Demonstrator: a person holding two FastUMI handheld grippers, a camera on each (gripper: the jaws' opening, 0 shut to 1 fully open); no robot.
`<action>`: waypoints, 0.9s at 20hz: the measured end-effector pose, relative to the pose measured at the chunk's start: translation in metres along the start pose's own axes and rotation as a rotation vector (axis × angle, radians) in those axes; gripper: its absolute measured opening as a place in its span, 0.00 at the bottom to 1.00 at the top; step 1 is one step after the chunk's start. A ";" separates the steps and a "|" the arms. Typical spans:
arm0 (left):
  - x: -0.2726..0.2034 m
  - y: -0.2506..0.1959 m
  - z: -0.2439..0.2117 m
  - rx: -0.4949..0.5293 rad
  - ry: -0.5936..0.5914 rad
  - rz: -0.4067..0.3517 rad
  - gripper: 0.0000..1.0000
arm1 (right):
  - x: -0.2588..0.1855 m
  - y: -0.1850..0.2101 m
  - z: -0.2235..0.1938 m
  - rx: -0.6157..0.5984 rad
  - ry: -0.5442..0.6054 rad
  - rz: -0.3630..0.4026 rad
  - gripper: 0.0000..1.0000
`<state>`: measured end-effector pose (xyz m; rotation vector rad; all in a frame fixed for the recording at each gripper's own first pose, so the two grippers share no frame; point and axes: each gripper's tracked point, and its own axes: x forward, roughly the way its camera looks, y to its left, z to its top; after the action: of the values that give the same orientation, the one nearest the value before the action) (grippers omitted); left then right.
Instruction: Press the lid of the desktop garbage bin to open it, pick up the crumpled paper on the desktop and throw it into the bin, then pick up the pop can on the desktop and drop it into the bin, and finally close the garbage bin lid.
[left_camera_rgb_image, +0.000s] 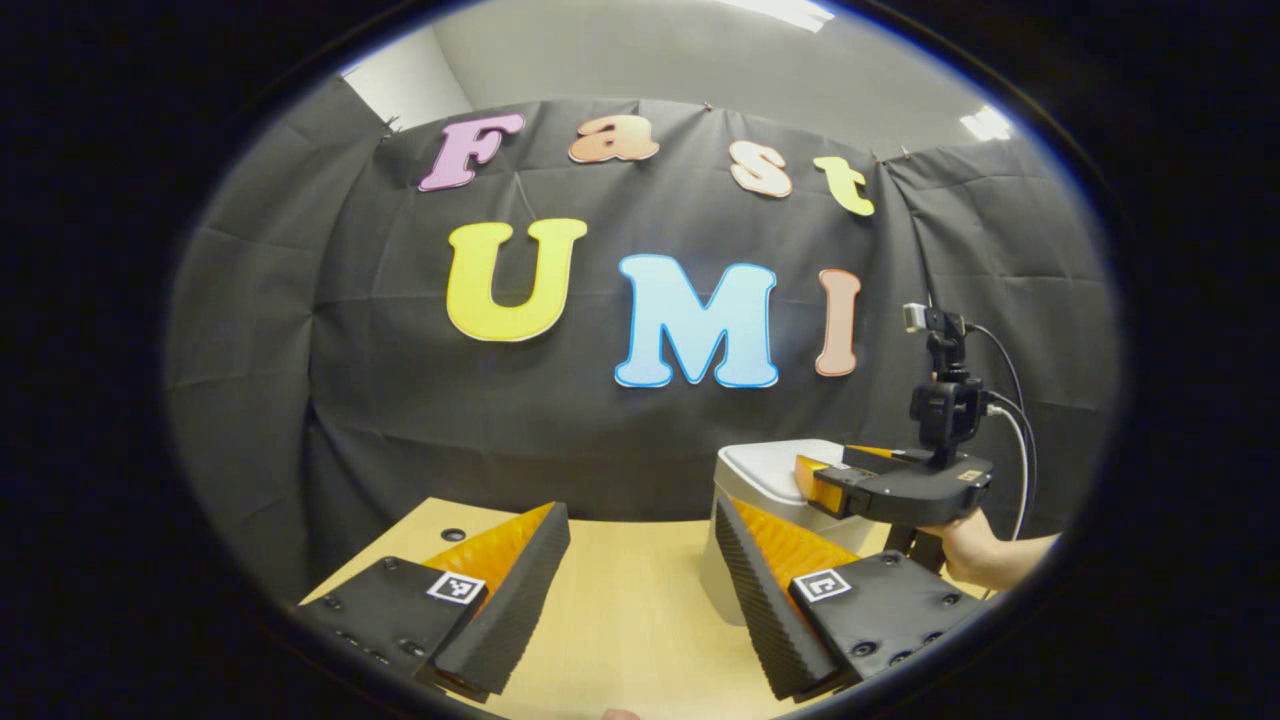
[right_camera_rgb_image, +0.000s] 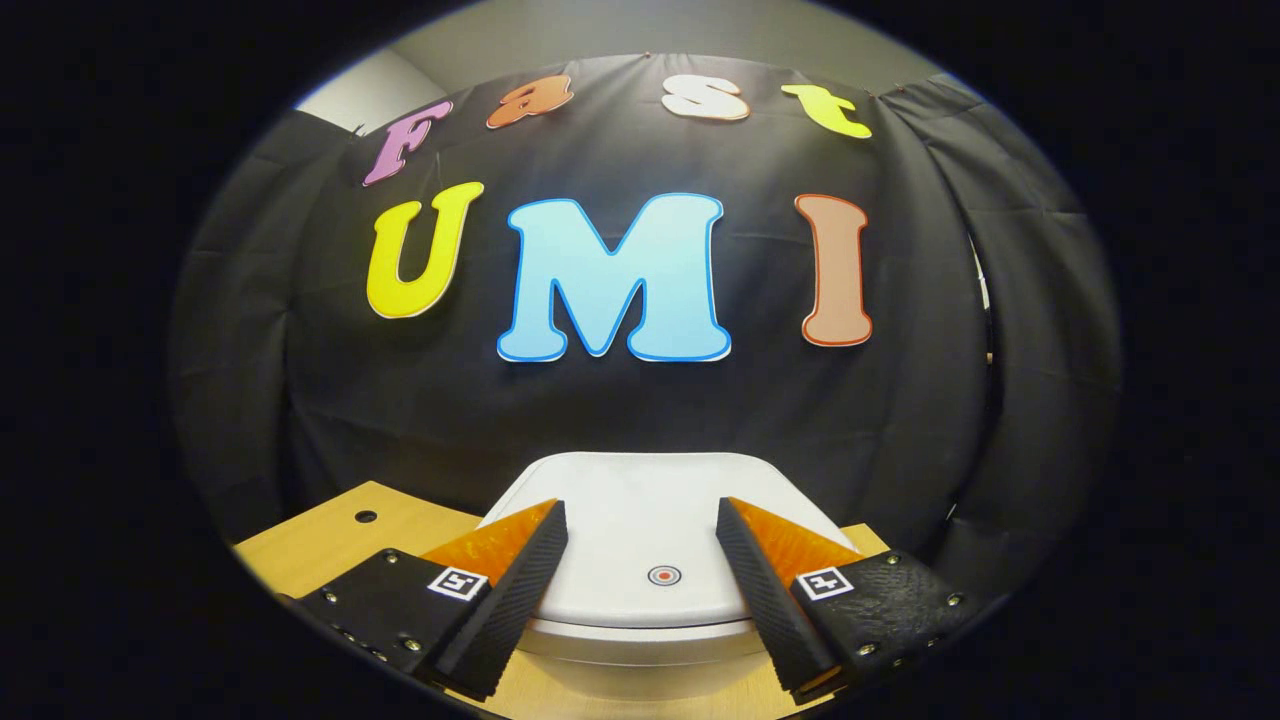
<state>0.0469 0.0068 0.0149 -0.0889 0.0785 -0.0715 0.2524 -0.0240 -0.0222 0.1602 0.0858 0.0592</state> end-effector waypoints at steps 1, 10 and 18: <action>0.000 -0.001 0.001 -0.001 -0.001 0.000 0.95 | -0.001 -0.001 0.000 0.005 -0.006 0.000 0.96; -0.004 -0.005 -0.001 -0.022 -0.002 0.022 0.96 | 0.001 -0.001 -0.009 0.002 -0.049 0.004 0.98; -0.025 -0.012 0.006 -0.034 -0.022 0.066 0.95 | 0.001 -0.001 -0.009 0.015 -0.083 0.001 0.98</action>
<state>0.0215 -0.0030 0.0238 -0.1207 0.0611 -0.0029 0.2525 -0.0234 -0.0309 0.1774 0.0038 0.0529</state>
